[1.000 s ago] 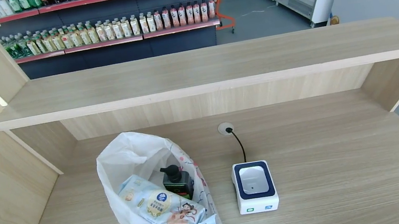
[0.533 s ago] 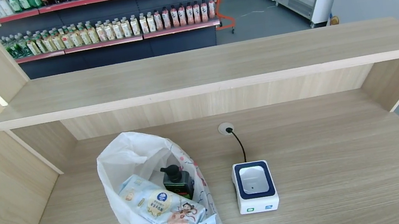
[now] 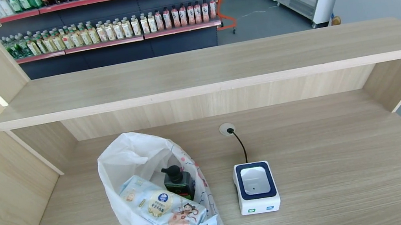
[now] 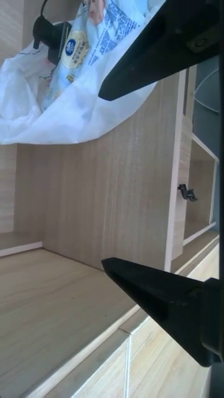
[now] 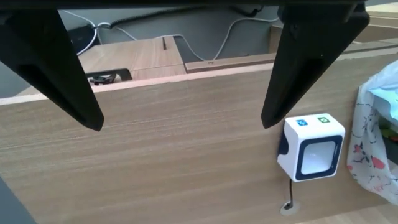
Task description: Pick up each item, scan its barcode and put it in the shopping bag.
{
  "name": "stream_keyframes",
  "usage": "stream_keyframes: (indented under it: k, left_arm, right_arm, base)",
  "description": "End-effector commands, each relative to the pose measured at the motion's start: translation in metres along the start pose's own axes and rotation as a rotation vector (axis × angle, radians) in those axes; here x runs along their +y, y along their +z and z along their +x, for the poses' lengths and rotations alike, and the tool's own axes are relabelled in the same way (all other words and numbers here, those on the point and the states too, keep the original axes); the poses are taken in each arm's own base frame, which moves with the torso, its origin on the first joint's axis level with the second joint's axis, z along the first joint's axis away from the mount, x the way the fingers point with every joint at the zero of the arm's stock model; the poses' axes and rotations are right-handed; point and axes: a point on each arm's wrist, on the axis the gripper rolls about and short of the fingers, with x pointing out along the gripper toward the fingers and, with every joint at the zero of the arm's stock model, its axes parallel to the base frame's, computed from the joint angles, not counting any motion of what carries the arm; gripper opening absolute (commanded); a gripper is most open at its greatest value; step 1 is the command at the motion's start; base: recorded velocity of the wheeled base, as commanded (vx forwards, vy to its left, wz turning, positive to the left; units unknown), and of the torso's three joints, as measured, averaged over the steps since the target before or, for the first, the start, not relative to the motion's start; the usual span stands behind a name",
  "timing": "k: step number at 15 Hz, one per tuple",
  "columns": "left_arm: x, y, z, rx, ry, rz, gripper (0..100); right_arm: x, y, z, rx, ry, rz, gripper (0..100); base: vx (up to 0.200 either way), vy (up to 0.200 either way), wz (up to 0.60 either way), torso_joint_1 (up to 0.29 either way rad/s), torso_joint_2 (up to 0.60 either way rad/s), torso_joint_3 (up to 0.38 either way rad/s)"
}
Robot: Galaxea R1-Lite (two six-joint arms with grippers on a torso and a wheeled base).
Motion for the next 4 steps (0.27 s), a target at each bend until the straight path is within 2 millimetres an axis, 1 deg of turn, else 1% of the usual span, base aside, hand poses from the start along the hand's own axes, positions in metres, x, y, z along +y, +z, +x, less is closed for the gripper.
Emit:
stream_keyframes:
  k: [1,4]
  left_arm:
    - [0.0,0.0,0.0,0.0,-0.001,0.0,100]
    - [0.0,0.0,0.0,-0.001,0.001,0.0,100]
  right_arm:
    - [-0.0001,-0.0005,-0.0009,-0.012,0.006,-0.002,100]
    - [-0.0004,-0.0013,-0.0027,-0.03,0.026,-0.01,100]
  base:
    - [0.0,0.0,0.0,0.0,0.0,0.0]
    - [0.0,0.0,0.0,0.0,0.0,0.0]
